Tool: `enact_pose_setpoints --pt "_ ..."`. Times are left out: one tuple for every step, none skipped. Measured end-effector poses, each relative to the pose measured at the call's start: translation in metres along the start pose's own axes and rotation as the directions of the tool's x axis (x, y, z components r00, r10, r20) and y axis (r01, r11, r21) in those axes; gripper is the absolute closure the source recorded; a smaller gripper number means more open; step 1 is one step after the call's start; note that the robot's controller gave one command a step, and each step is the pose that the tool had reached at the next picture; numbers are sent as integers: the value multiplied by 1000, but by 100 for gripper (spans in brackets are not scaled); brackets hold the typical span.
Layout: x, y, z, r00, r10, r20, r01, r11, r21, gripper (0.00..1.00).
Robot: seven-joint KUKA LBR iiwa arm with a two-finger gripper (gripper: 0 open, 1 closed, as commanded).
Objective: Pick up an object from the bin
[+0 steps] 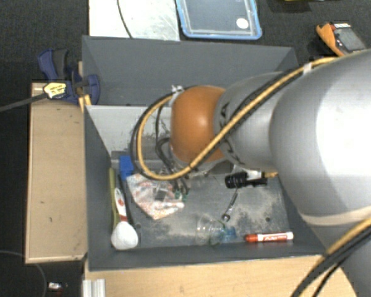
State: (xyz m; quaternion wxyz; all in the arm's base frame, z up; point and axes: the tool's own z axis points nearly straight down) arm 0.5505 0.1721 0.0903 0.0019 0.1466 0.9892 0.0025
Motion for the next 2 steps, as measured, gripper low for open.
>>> enact_pose_setpoints --pt "-3 2 -38 1000 0 11 0 1000 -7 100" --pt "-3 1 -70 1000 -1 7 1 1000 -5 100"
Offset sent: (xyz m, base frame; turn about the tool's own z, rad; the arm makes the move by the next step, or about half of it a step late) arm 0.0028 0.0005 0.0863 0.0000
